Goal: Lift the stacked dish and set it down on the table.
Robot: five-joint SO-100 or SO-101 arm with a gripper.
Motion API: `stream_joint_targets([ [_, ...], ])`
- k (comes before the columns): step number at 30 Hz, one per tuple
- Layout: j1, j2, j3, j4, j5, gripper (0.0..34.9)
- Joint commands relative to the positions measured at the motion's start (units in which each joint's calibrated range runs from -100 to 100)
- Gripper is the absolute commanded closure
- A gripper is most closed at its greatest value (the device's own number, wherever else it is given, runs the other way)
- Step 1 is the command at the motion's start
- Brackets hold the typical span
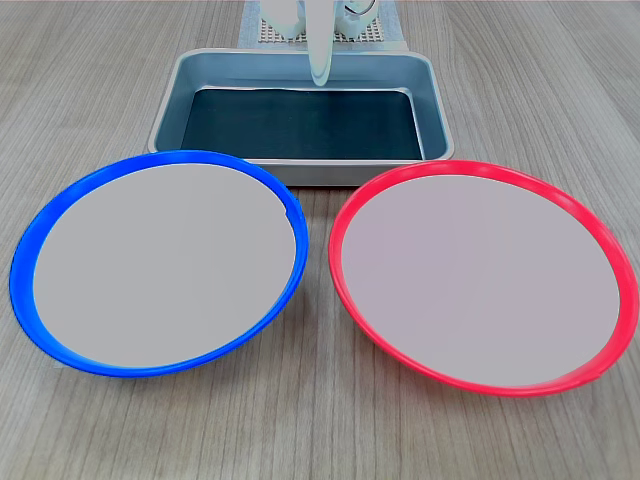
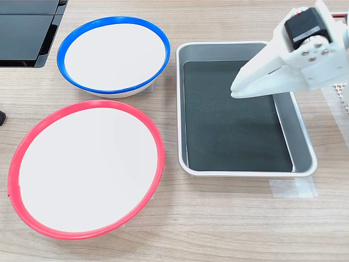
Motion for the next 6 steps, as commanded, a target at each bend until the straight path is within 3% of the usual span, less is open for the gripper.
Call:
stream_joint_targets([
  [1,0.16,-0.34,0.00,0.11,0.20,34.6],
  [6,0.16,-0.34,0.00,0.11,0.20,34.6],
])
